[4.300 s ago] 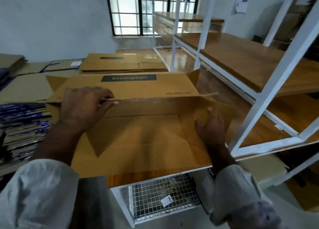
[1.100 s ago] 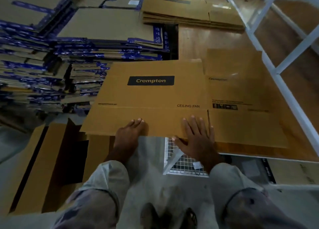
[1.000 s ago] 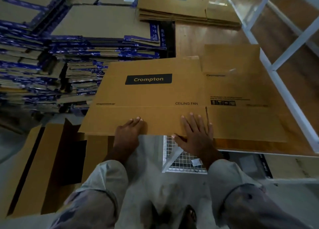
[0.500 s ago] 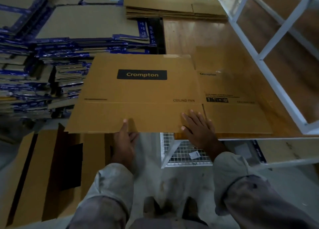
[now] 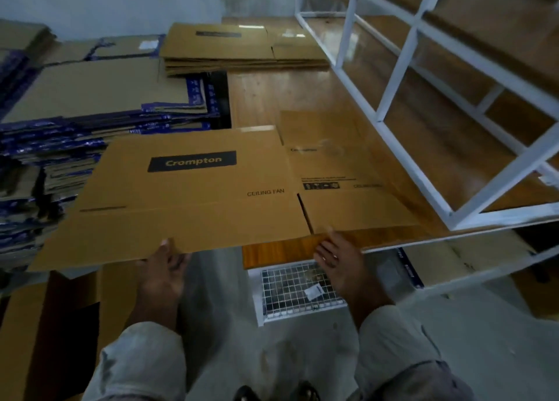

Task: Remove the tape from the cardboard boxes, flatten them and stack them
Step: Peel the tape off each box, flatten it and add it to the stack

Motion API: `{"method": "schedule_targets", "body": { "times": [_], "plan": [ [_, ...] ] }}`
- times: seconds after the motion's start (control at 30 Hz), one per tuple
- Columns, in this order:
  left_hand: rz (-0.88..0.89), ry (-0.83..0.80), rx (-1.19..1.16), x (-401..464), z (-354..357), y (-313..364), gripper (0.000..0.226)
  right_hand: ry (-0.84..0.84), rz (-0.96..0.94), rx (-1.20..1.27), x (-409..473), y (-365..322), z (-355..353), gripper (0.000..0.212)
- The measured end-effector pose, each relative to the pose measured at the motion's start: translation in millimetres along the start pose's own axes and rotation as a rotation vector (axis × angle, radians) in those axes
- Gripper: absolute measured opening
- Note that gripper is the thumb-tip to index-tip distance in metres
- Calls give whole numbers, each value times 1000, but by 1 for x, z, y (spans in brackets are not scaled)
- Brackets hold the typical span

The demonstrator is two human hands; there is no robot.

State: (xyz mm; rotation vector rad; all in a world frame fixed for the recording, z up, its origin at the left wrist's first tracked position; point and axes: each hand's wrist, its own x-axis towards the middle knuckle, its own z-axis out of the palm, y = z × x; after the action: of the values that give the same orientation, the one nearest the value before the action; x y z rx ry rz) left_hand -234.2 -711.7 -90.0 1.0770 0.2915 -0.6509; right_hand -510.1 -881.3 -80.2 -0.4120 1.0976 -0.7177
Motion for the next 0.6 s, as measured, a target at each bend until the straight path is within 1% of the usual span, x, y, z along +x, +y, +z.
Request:
{"method": "schedule_targets", "body": {
  "times": [0.03,0.07,0.13,0.2,0.23,0.3,0.33,0.4,0.47,0.53,0.6],
  "plan": [
    [4,-2,-7,-6,3,1,25,-25,2,9,0,-3,3,75],
    [11,4,-18,-13,7,3,25,-44,4,30,0,-7,8,76],
    [30,0,-49,-25,14,7,28,-40,-10,87,0,-19,17,63],
    [45,-2,-60,-34,19,12,25,-45,-22,147,-1,-32,27,53],
    [53,-21,-76,-37,21,16,29,-56,-29,177,-3,-40,32,50],
    [84,-55,-114,-40,25,26,53,-109,-56,206,-7,-52,42,44],
    [121,-58,-116,-43,29,35,61,-140,-78,205,-12,-59,48,45],
    [205,-86,-146,-54,38,54,66,-209,-119,214,-21,-71,62,54],
    [268,-98,-139,-57,49,67,70,-266,-176,220,-26,-80,73,57],
    [332,-136,-141,-58,61,83,63,-333,-197,246,-31,-89,86,58],
    [405,-151,-123,-55,76,98,48,-362,-211,277,-33,-97,102,55]
  ]
}}
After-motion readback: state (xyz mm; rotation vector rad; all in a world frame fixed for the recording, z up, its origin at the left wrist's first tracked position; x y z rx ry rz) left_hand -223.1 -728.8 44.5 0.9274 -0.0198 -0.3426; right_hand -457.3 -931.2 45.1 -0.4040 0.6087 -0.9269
